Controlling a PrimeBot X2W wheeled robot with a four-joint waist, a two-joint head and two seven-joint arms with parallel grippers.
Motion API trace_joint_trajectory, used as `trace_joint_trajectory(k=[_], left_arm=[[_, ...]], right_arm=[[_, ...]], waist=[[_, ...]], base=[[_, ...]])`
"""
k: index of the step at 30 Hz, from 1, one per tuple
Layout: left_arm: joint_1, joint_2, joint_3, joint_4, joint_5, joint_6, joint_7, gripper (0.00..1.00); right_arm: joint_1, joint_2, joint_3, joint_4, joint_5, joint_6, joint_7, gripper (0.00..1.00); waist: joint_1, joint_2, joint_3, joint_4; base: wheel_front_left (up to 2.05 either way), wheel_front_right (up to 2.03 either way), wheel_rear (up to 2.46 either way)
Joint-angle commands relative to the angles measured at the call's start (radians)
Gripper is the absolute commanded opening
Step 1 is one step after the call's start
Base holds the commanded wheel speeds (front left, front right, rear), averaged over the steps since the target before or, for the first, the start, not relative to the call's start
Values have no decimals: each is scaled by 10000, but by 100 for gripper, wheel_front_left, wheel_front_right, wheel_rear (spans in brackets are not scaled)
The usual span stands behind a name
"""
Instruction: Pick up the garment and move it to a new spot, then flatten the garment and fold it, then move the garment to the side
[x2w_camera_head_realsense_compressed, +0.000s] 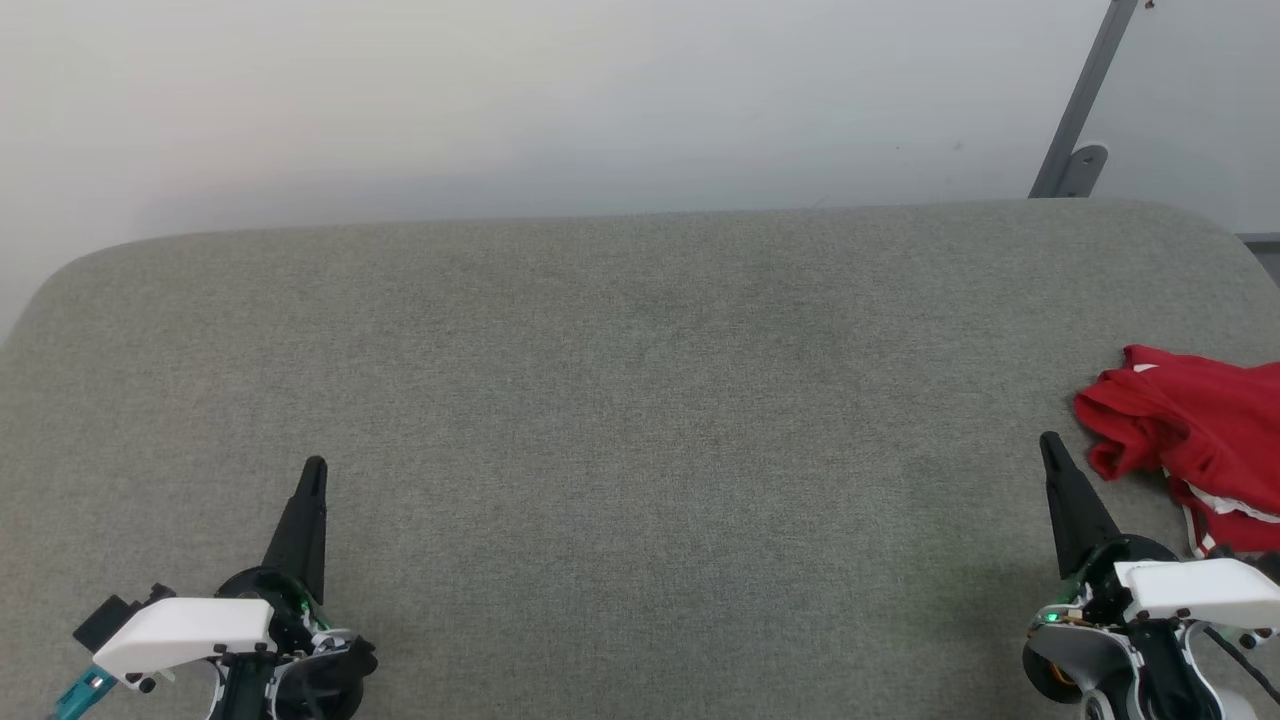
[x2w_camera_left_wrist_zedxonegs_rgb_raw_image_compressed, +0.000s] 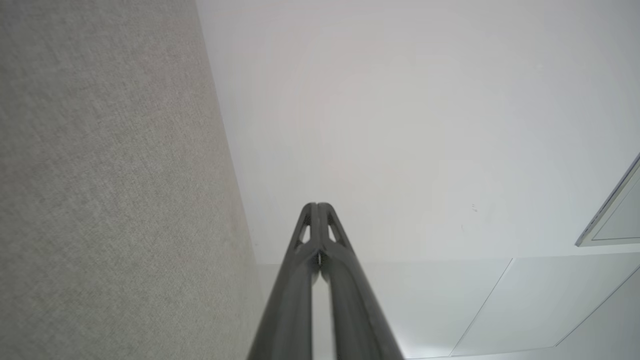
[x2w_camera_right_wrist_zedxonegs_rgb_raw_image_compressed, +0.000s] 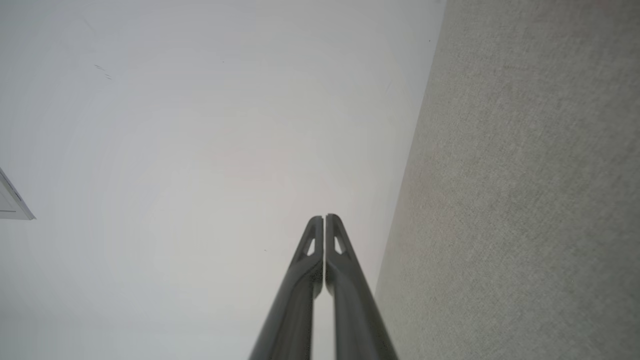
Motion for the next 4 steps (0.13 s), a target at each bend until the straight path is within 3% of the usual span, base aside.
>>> trace_joint_trajectory(k=[1,4], left_arm=[[-127,-21,34,-4,33,4,31,0],[-127,-23,36,-4,35,4,33,0]], right_arm=[[-42,15,2,5,37,-3,6,0],[-42,15,5,5,37,-3,6,0]], waist=[[0,0,0,0],[0,0,0,0]], base=[[0,0,0],[0,0,0]])
